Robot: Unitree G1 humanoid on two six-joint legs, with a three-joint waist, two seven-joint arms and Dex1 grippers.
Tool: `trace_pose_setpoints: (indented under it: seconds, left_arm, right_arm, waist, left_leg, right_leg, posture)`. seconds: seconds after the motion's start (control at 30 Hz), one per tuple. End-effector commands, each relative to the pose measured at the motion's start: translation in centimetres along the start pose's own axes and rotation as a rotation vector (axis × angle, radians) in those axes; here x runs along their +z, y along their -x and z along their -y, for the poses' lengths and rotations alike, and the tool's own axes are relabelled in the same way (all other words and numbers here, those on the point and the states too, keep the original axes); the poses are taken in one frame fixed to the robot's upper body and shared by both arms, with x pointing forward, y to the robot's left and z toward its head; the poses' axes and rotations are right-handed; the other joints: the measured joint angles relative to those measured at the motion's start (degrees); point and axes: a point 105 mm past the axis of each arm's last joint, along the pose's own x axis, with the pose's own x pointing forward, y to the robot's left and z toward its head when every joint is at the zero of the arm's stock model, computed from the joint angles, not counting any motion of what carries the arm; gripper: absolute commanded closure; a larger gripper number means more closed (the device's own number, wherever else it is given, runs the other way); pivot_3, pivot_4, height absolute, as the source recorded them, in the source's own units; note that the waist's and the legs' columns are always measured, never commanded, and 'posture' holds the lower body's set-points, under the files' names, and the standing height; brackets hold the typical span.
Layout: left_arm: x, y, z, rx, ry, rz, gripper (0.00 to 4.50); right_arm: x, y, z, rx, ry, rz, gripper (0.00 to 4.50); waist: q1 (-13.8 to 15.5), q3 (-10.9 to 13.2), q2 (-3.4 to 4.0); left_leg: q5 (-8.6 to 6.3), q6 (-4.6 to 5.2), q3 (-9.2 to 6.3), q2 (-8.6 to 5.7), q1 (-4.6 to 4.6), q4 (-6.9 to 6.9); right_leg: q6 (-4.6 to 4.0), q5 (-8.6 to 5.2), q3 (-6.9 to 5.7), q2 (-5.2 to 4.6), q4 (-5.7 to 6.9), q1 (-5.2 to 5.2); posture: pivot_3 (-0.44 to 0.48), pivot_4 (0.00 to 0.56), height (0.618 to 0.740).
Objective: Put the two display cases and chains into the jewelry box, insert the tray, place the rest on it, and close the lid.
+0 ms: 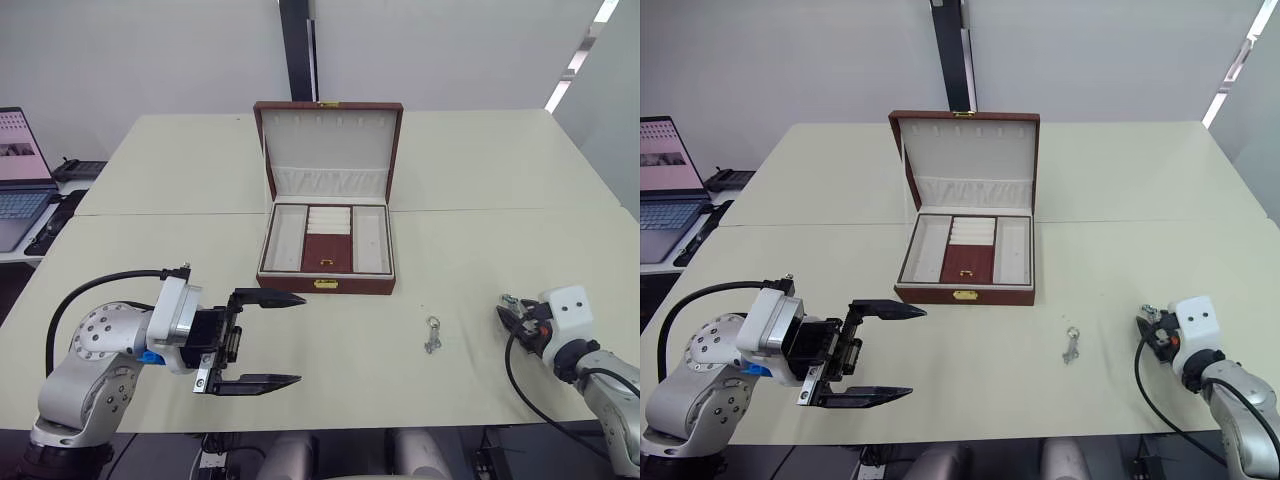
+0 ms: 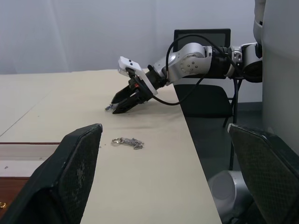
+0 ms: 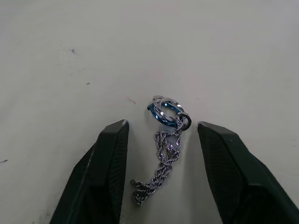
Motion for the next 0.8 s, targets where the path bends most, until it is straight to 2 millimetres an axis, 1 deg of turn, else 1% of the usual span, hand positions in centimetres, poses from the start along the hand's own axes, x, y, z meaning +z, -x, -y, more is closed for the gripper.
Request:
trace_pose_setpoints:
  seconds: [0.03,0.23,0.33,0.4,0.53,0.57,0.67,0.73,0.8]
  left_arm:
    - [0.4,-0.3,-0.3,0.004,-0.032,0.001,0.0]
    - [0.5,-0.3,-0.6,0.012,-0.034,-0.003,0.0]
    - [0.6,-0.3,-0.8,0.021,-0.029,-0.007,0.0]
    - [0.8,-0.2,-1.1,0.04,-0.022,-0.002,0.0]
    - [1.4,0.0,-1.9,0.105,0.013,0.024,0.0]
    - [1.5,0.0,-2.0,0.111,0.015,0.027,0.0]
    - [1.5,0.3,-1.9,0.141,0.018,0.004,0.0]
    - [1.6,0.4,-1.9,0.155,0.016,0.003,0.0]
    - [2.2,0.8,-2.6,0.224,0.019,0.022,0.0]
  right_arm:
    - [-1.4,0.2,0.5,-0.033,0.011,-0.062,2.82]
    - [-1.2,0.4,0.7,-0.046,0.019,-0.055,3.74]
    - [-0.6,0.7,0.7,-0.051,0.03,-0.031,4.14]
    - [0.1,0.9,0.8,-0.049,0.048,-0.004,4.41]
    - [1.4,1.2,0.9,-0.04,0.081,0.041,4.44]
    - [1.6,1.2,0.9,-0.036,0.083,0.047,4.44]
    - [3.1,1.7,0.6,0.015,0.131,0.076,4.44]
    - [3.6,1.9,0.4,0.032,0.147,0.082,4.44]
    - [5.1,2.2,0.3,0.065,0.189,0.105,4.44]
  waist:
    - [0.0,0.0,0.0]
    - [0.0,0.0,0.0]
    - [0.1,0.0,0.0]
    - [0.1,0.0,0.01]
    - [0.1,0.0,0.04]
    - [0.1,0.0,0.06]
    - [0.1,0.1,0.18]
    - [0.0,0.2,0.24]
    - [0.0,0.2,0.25]
  left_leg:
    - [0.0,0.0,-0.05,0.01,0.01,0.0]
    - [0.0,0.0,-0.24,-0.01,0.01,0.0]
    - [0.0,0.0,-0.29,-0.02,0.01,0.0]
    - [0.0,0.0,-0.33,-0.03,0.01,0.0]
    - [0.0,0.0,-0.34,-0.03,0.0,-0.02]
    - [0.0,0.0,-0.34,-0.03,-0.01,-0.02]
    - [0.0,0.0,-0.32,-0.03,-0.01,-0.02]
    - [0.0,0.0,-0.31,-0.03,-0.01,-0.03]
    - [0.0,0.0,-0.33,0.01,-0.01,-0.03]
  right_leg:
    - [0.01,0.01,-0.04,0.03,-0.08,0.05]
    - [0.04,0.04,-0.06,0.09,-0.3,0.24]
    - [0.04,0.04,-0.06,0.09,-0.31,0.28]
    - [0.04,0.03,-0.05,0.09,-0.33,0.3]
    - [0.04,0.03,-0.06,0.1,-0.34,0.29]
    - [0.04,0.03,-0.05,0.1,-0.34,0.28]
    - [0.04,0.03,-0.03,0.1,-0.34,0.27]
    - [0.04,0.03,-0.03,0.11,-0.34,0.26]
    - [0.04,0.03,-0.05,0.16,-0.34,0.26]
  posture:
    - [0.0,0.15,0.74]
    - [0.0,0.15,0.74]
    - [0.0,0.15,0.74]
    - [0.0,0.15,0.74]
    - [0.0,0.15,0.74]
    - [0.0,0.15,0.74]
    - [0.0,0.15,0.74]
    - [0.0,0.15,0.74]
    - [0.0,0.15,0.74]
